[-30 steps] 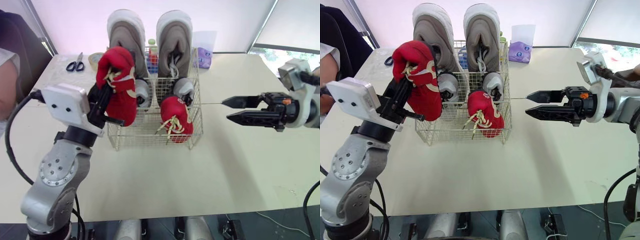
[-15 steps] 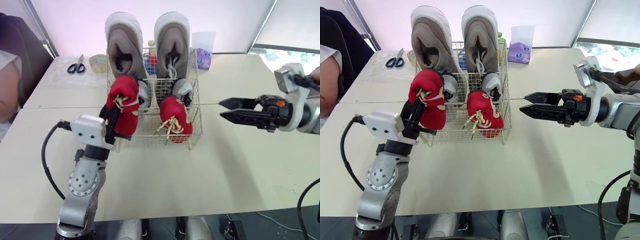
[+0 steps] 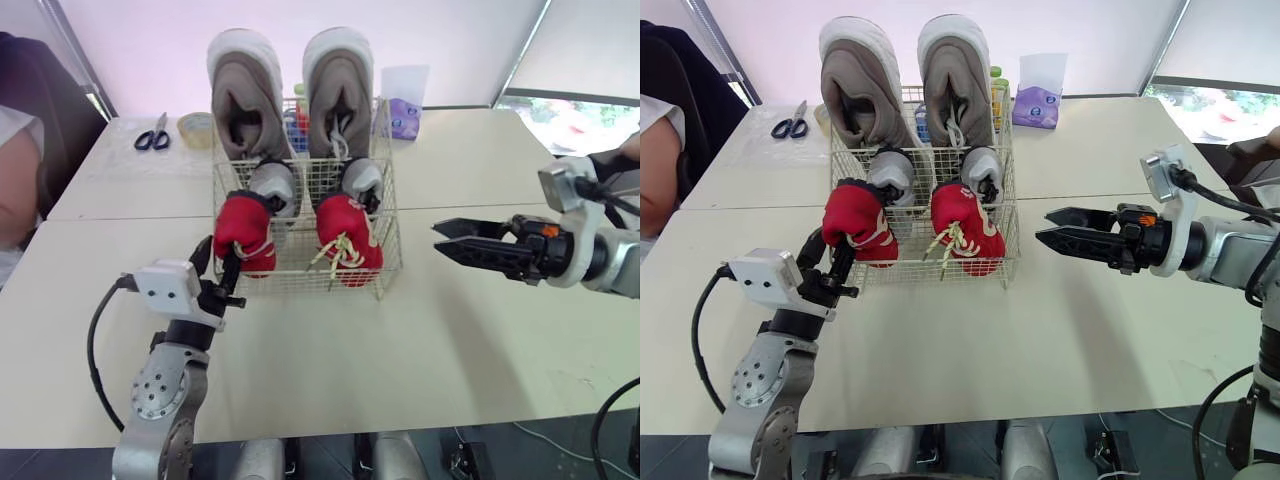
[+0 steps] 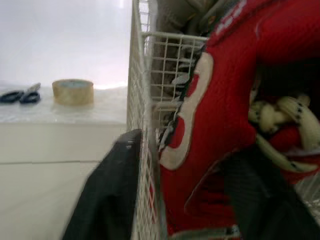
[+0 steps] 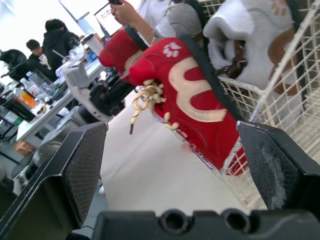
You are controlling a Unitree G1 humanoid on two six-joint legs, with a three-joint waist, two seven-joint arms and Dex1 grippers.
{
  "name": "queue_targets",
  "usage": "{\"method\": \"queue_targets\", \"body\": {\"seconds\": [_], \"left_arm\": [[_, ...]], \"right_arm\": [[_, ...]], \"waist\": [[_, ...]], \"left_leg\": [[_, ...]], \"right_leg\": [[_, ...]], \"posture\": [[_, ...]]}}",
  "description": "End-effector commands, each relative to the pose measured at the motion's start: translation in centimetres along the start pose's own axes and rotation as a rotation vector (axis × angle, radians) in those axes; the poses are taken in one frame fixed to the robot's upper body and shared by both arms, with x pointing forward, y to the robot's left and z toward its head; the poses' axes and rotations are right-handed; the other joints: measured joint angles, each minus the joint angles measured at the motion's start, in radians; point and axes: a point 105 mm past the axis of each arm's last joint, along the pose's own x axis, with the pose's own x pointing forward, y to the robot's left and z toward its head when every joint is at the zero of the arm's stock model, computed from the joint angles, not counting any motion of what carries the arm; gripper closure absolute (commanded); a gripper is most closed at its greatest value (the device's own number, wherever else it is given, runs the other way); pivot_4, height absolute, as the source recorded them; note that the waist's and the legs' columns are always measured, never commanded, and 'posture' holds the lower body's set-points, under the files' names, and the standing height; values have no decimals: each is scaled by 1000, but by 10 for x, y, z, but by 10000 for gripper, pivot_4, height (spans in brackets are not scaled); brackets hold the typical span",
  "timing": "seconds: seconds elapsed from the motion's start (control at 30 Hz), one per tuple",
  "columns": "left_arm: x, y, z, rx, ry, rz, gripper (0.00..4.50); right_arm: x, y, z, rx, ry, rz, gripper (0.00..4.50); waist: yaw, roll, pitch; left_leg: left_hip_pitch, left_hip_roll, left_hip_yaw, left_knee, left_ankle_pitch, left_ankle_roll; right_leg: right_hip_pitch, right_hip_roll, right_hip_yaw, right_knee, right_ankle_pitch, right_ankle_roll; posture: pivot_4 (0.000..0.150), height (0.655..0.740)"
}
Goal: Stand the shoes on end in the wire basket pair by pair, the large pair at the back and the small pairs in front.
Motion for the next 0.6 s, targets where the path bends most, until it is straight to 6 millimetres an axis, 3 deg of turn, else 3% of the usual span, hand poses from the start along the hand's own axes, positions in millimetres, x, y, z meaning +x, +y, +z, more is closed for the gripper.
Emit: {"method": "queue_targets", "body": {"seconds": [0.03, 0.13, 0.27, 0.4, 0.6], "left_arm": [[-13, -3, 10, -44, 52, -45, 7993], [-25, -2, 5, -91, 140, -61, 7993], [-40, 14, 27, -185, 152, -58, 7993], [-56, 12, 31, -232, 270, -176, 7993], [-83, 39, 8, -138, 518, -163, 7993]], "right_arm": [[2, 7, 2, -28, -16, 47, 0], [2, 1, -2, -12, -25, 44, 0], [4, -5, -14, 14, -24, 46, 0], [-4, -16, -34, 42, 28, 10, 0], [-14, -24, -74, 71, 123, -60, 0]], "waist": [[-1, 0, 0], [-2, 0, 0], [-1, 0, 0], [-1, 0, 0], [-1, 1, 0]], "left_leg": [[0, 0, 0, 0, 0, 0], [0, 0, 0, 0, 0, 0], [0, 0, -1, 0, 0, 0], [0, 0, -1, 0, 0, 0], [0, 0, 1, 0, 0, 0]], "right_leg": [[0, 0, 0, 0, 0, 0], [0, 0, 1, 0, 0, 0], [0, 0, 0, 0, -1, -1], [0, 0, 1, -1, -1, -1], [0, 0, 1, -2, -2, -1]], "posture": [[1500, 7400], [1500, 7400], [1500, 7400], [1500, 7400], [1500, 7400]]}}
